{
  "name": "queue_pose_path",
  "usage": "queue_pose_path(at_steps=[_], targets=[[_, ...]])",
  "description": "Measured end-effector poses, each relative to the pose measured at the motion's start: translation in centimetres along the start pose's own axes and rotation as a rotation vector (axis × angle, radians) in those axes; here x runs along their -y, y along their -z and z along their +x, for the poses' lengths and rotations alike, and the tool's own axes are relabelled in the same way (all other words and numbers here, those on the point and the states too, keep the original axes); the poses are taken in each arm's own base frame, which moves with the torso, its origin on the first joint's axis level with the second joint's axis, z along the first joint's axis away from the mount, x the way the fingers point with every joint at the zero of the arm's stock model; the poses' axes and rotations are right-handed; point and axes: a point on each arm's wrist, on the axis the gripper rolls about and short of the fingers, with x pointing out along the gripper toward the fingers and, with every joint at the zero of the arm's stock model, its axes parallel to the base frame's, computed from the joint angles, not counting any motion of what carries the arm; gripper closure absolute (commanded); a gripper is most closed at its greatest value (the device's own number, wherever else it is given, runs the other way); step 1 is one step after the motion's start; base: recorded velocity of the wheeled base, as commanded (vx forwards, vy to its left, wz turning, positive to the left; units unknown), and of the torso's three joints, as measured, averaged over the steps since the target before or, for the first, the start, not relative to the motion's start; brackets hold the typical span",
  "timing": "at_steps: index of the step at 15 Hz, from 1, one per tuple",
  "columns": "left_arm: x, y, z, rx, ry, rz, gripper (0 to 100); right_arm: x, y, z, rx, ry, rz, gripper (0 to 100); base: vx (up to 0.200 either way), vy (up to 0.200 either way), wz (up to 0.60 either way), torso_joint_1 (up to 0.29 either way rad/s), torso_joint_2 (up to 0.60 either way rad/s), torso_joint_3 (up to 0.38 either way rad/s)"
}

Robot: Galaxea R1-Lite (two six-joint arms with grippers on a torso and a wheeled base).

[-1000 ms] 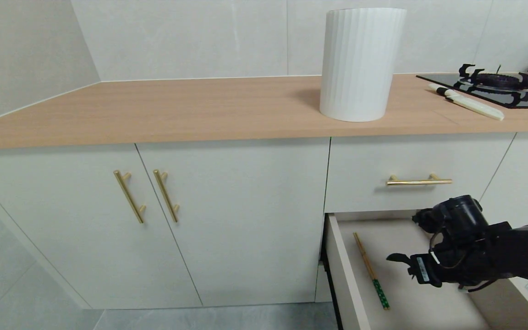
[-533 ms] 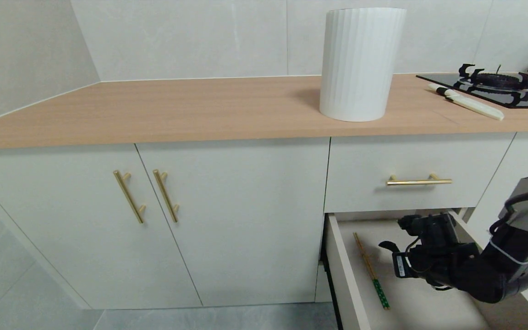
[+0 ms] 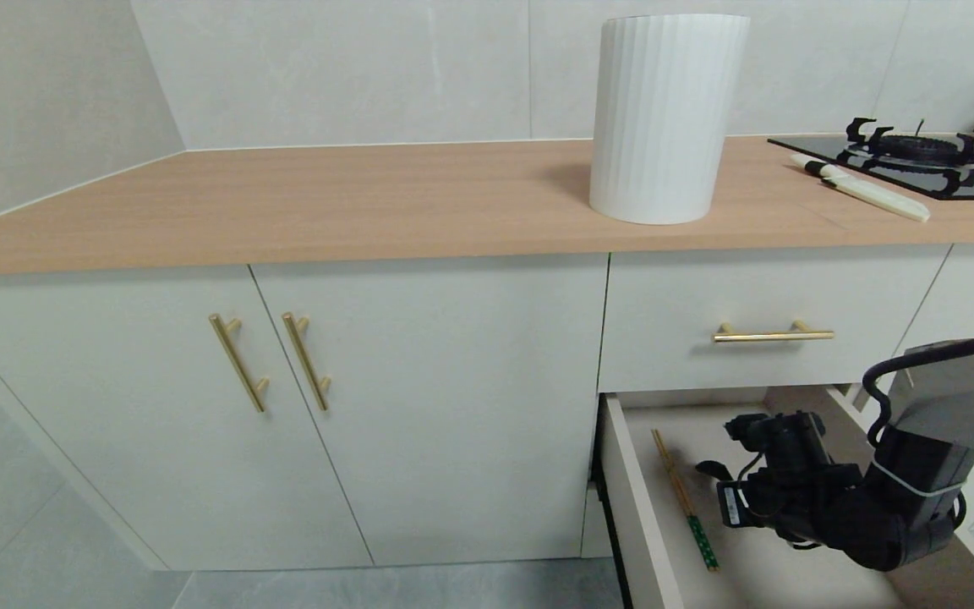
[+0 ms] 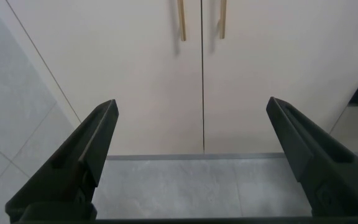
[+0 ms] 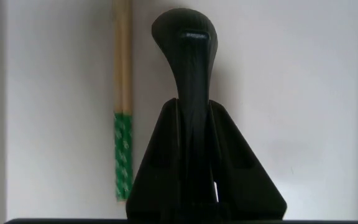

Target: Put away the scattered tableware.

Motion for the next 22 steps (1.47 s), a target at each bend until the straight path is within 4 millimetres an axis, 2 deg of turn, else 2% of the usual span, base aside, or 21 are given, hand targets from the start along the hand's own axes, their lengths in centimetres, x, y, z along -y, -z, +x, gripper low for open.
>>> queue_pose_path(at_steps=[7, 10, 13, 17, 19, 22], targets=[[0.0, 0.0, 0.0, 0.000, 0.000, 0.000, 0, 0.0, 0.3, 0.2, -0.007, 0.001, 0.000, 0, 0.000, 0.000, 0.00, 0.000, 0.00, 0.000], [0.0, 0.0, 0.0, 0.000, -0.001, 0.000, 0, 0.1, -0.2, -0.6, 0.015, 0.000, 0.006, 0, 0.000, 0.000, 0.00, 0.000, 0.00, 0.000], [0.0, 0.0, 0.0, 0.000, -0.001, 0.000, 0, 0.5, -1.2, -3.7, 0.070, -0.007, 0.019, 0, 0.000, 0.000, 0.00, 0.000, 0.00, 0.000], [0.0, 0.0, 0.0, 0.000, 0.000, 0.000, 0, 1.6, -1.8, -10.2, 0.180, -0.024, 0.036, 0, 0.000, 0.000, 0.00, 0.000, 0.00, 0.000], [0.0, 0.0, 0.0, 0.000, 0.000, 0.000, 0, 2.0, -0.8, -13.4, 0.214, -0.036, 0.036, 0, 0.000, 0.000, 0.00, 0.000, 0.00, 0.000], [0.0, 0.0, 0.0, 0.000, 0.000, 0.004, 0, 2.1, 1.7, -16.9, 0.227, -0.066, 0.012, 0, 0.000, 0.000, 0.00, 0.000, 0.00, 0.000]])
